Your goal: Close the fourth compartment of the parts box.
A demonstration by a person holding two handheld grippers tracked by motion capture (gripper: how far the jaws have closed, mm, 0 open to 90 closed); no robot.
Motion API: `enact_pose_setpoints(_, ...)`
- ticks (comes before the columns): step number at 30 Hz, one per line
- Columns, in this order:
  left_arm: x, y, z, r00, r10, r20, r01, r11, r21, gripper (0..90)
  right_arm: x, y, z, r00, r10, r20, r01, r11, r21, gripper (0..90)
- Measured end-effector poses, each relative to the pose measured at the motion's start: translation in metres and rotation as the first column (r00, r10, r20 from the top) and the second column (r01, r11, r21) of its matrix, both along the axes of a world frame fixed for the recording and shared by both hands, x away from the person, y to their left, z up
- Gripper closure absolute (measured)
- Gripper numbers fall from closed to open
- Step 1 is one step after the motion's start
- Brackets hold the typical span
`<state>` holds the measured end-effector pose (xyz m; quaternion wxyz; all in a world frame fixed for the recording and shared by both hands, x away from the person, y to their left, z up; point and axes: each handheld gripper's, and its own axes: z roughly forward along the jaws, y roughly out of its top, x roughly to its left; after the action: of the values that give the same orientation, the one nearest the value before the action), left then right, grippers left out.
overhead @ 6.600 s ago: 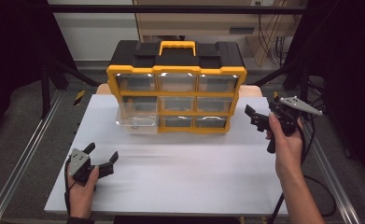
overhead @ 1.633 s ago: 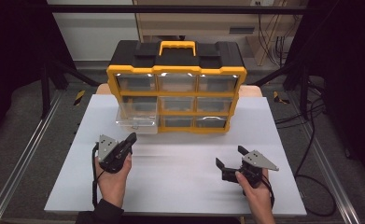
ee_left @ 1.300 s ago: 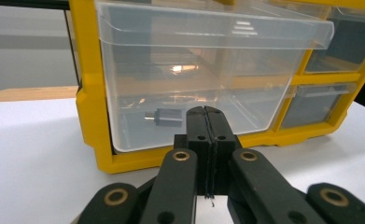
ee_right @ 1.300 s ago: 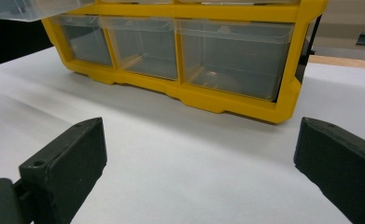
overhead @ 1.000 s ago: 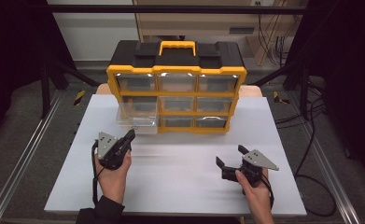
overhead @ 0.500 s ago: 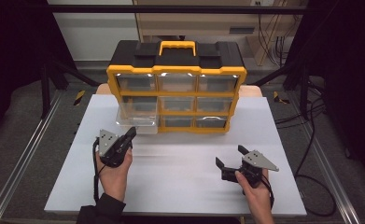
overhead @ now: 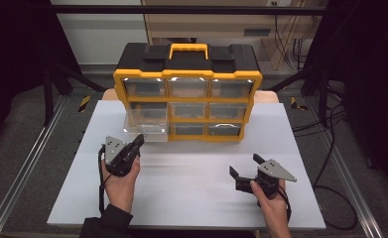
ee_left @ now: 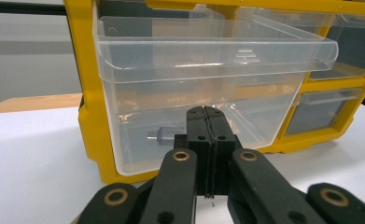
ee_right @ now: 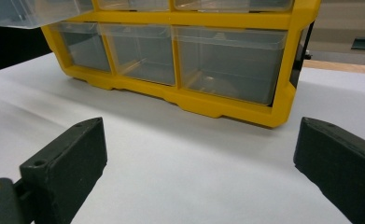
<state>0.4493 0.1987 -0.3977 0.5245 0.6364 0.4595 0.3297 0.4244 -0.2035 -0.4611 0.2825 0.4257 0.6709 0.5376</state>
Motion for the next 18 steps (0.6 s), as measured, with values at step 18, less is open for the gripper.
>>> enact_pose_setpoints(18,0.017,0.001,0.003,0.9998,0.021,-0.005,-0.021,0.9998,0.007,90.0,-0.002,0.003,0.000,0.9996,0.015,0.023,-0.014,0.9994,-0.032,2.9)
